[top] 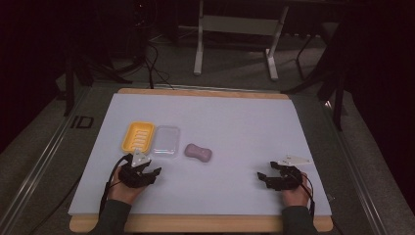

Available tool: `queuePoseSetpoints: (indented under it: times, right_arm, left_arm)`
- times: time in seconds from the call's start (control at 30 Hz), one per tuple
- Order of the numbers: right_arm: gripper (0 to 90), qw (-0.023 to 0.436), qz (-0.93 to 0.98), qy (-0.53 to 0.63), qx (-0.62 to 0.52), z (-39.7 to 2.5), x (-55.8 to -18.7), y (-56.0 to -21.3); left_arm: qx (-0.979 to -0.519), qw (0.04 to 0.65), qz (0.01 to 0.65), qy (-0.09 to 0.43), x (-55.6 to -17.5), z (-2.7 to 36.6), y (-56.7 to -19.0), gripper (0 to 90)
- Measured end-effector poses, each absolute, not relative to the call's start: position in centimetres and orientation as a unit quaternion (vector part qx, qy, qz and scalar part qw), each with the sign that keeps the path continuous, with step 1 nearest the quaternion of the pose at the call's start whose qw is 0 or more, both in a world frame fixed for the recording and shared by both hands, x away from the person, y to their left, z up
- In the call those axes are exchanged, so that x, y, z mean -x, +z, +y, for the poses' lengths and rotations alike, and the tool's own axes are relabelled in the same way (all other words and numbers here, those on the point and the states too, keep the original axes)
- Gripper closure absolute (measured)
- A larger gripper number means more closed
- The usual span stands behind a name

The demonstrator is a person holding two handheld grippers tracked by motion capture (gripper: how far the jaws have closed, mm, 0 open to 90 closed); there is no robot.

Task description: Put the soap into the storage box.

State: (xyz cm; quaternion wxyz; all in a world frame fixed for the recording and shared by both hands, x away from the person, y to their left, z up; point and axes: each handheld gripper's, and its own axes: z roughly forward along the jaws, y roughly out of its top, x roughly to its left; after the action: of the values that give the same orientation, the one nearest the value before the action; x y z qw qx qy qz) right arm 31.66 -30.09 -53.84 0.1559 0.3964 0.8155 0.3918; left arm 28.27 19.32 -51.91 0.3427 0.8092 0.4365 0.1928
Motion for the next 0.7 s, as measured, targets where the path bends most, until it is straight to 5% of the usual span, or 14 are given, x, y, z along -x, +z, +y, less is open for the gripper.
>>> queuePoseSetpoints:
  times: [0.7]
  right_arm:
    - [27.9,0.183,0.806,0.416,-0.379,-30.3,-30.8,-53.6]
  left_arm:
    - [-0.821,0.361,0.411,0.165,-30.1,19.0,-48.9,47.6]
